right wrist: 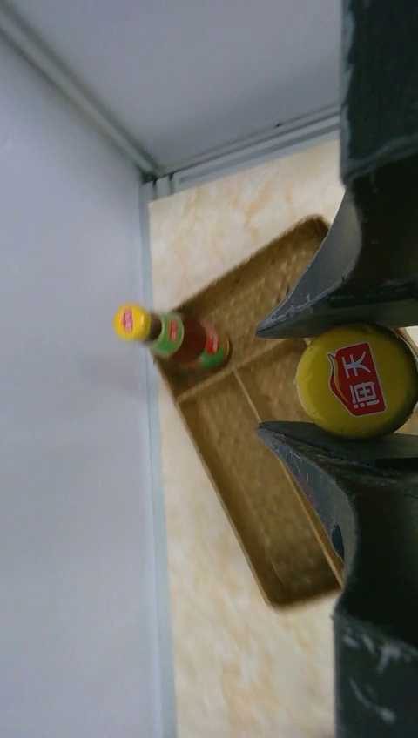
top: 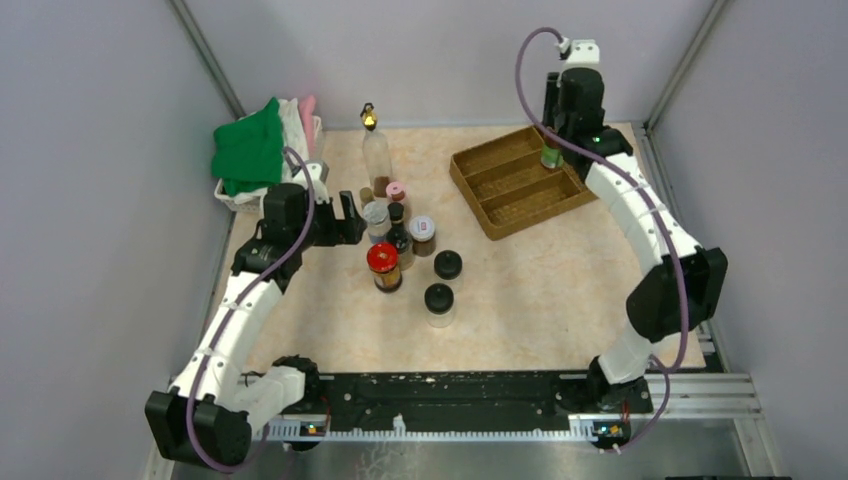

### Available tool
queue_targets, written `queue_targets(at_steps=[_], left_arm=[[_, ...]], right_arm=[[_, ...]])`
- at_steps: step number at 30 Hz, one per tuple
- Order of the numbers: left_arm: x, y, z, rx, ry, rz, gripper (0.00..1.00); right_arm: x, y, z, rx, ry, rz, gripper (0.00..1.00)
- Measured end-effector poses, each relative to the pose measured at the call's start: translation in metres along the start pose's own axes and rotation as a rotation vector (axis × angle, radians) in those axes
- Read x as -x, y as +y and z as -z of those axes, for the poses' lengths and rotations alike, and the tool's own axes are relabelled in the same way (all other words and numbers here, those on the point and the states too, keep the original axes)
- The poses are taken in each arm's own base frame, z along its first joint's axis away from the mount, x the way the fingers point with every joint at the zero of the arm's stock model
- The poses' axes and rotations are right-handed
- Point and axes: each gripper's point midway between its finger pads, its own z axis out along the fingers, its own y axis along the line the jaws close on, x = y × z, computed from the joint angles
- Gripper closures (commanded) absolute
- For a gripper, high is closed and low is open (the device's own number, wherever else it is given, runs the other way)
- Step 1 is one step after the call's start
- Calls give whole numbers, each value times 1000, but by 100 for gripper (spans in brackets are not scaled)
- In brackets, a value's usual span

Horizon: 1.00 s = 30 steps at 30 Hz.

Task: Organize the condiment bottles
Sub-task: Place the bottle in the storage box.

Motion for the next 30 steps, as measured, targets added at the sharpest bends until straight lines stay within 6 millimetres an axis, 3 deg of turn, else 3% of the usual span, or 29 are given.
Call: queue_targets(at_steps=[2,5,10,12,19,26,30], left_arm=[[-1,0,-2,-1,8,-2,7],[-1,0,-5,-4,17,-8,7],[0,0,-7,-6,22,-23,7],[2,0,-7,-6,19,-30,7],[6,0,-8,-7,15,-49,7],[1,3,-15,-2,41,-50,7],[1,3,-17,-3,41,-52,7]], right_arm=[[-18,-30,-25,-83,37,-23,100],[-46,-54,-61,-159,97,-40,100],[-88,-63,-116,-203,168,-51,100],[-80,-66,-131,-216,130,-67,100],[-72,-71,-157,-235,84,-91,100],[-73,-91,-158,-304,75,-87,100],[-83,-101,-159,-337,83,-83,100]])
